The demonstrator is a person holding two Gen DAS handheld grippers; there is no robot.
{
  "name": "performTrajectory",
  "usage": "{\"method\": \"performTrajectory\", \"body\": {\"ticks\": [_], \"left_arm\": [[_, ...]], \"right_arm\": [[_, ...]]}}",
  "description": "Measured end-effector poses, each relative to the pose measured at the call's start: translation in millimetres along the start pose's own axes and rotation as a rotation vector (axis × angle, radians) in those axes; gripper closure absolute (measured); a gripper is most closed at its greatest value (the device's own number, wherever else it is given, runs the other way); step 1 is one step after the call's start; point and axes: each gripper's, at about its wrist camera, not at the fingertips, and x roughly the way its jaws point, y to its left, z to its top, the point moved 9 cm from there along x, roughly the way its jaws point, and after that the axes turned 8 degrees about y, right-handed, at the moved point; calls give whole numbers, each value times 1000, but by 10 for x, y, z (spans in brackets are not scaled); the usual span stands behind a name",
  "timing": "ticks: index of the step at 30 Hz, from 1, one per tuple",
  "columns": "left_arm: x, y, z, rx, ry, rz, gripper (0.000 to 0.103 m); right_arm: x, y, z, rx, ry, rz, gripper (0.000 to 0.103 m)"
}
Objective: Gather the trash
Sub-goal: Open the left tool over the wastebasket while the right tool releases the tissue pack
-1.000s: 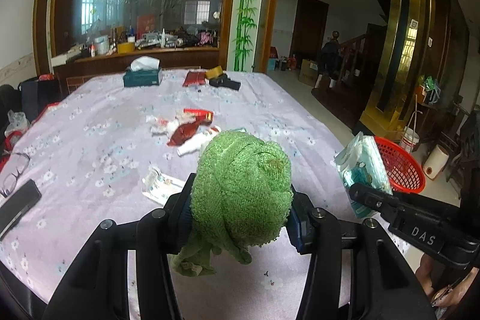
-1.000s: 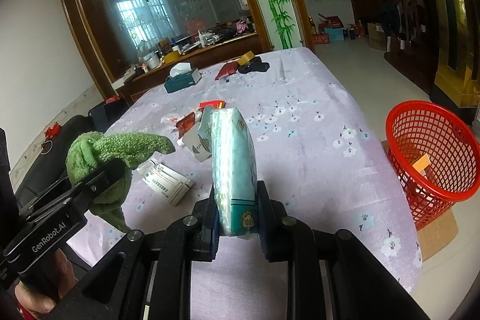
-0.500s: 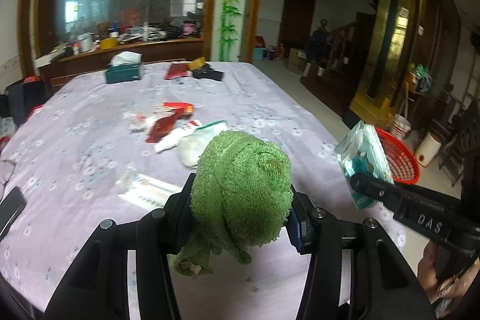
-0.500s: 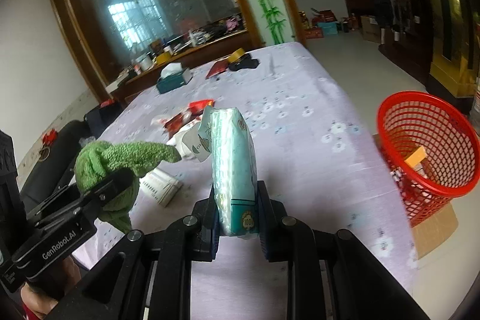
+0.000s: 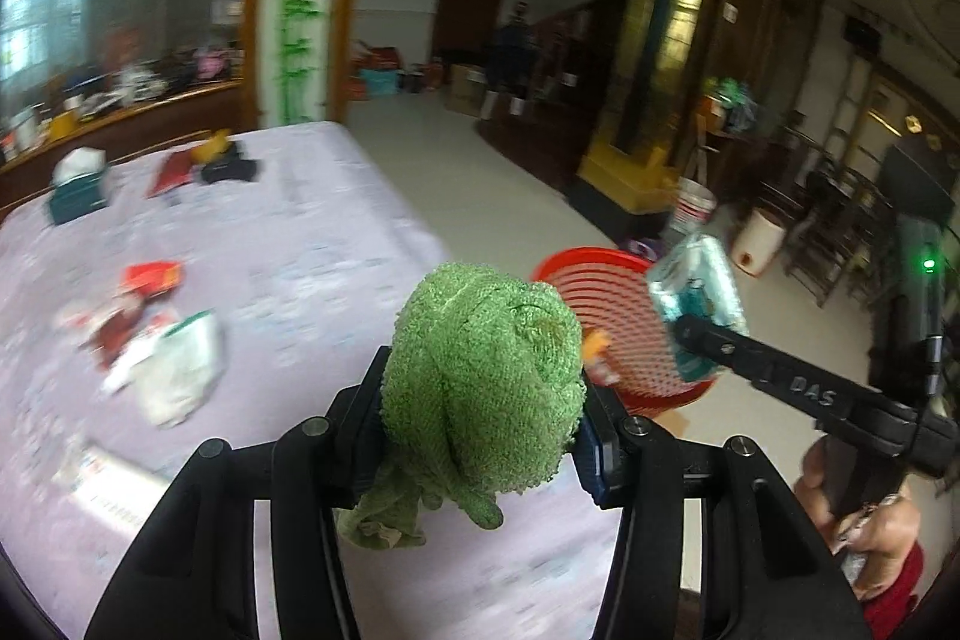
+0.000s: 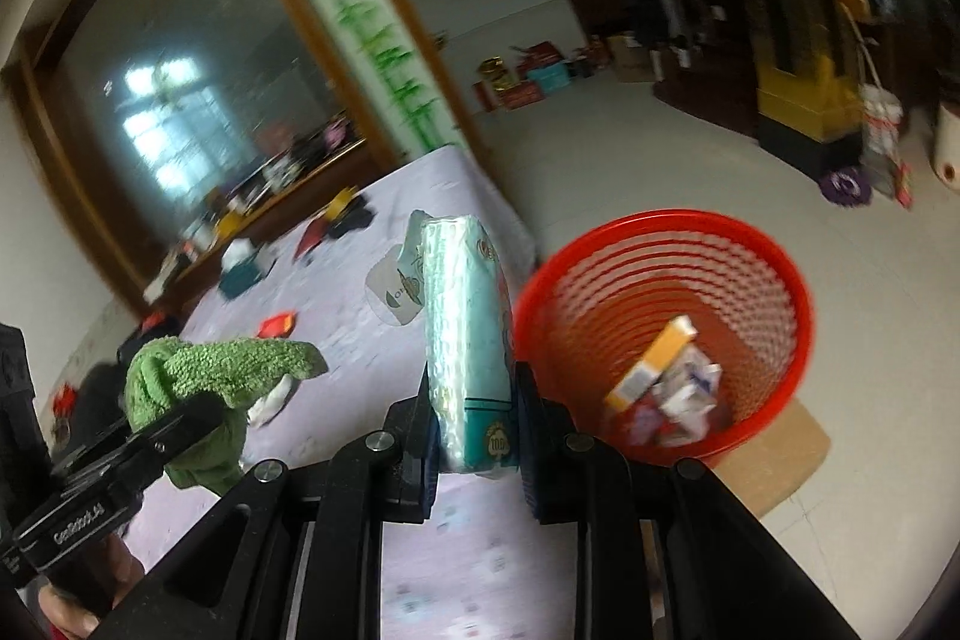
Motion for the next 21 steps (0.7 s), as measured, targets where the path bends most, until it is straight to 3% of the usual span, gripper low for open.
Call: {"method": "performTrajectory", "body": {"ticks": [6, 14, 16, 17, 19, 21], "left_arm": [[555, -509, 269, 38, 42, -76, 53], [1299, -779, 399, 47, 120, -80, 53], [1380, -811, 420, 39, 119, -74, 48], [1400, -799, 430, 29, 115, -75, 43], [1389, -781, 450, 16, 104, -84, 39], [1339, -768, 472, 14, 87, -83, 31]], "right_arm": [[-110, -546, 251, 76, -34, -56, 79], [27, -959, 391, 136, -22, -62, 78], [117, -1022, 416, 140, -11, -76, 78], [155, -1045, 430, 141, -5, -83, 76], [226, -1103, 449, 153, 2, -96, 59], [231, -1152, 450, 168, 0, -102, 57]]}}
